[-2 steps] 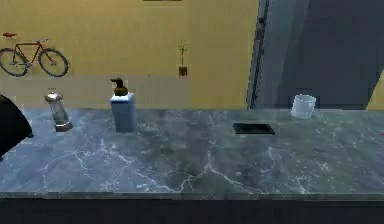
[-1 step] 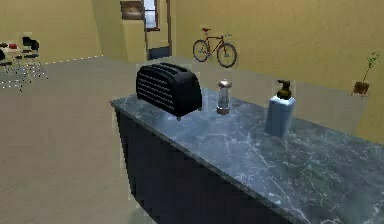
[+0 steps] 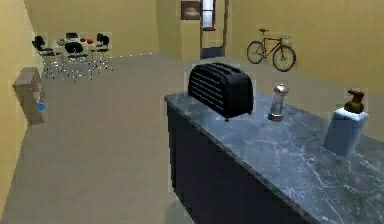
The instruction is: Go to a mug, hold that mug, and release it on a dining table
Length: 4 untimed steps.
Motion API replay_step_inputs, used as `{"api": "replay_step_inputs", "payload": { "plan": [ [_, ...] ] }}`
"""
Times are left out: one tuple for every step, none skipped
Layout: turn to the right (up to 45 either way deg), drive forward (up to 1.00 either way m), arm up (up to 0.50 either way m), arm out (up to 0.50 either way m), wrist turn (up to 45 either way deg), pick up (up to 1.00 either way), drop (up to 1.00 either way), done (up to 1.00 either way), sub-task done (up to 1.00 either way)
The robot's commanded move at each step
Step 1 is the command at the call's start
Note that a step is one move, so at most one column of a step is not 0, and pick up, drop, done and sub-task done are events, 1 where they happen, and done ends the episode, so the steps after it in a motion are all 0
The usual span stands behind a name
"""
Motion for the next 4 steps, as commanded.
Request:
{"api": "replay_step_inputs", "payload": {
  "plan": [
    [-18.0, 0.00, 0.00, 0.00, 0.0, 0.00, 0.00, 0.00, 0.00],
    [0.0, 1.00, 0.00, 0.00, 0.0, 0.00, 0.00, 0.00, 0.00],
    [-6.0, 0.00, 0.00, 0.00, 0.0, 0.00, 0.00, 0.00, 0.00],
    [0.0, 0.35, 0.00, 0.00, 0.0, 0.00, 0.00, 0.00, 0.00]
  ]
}}
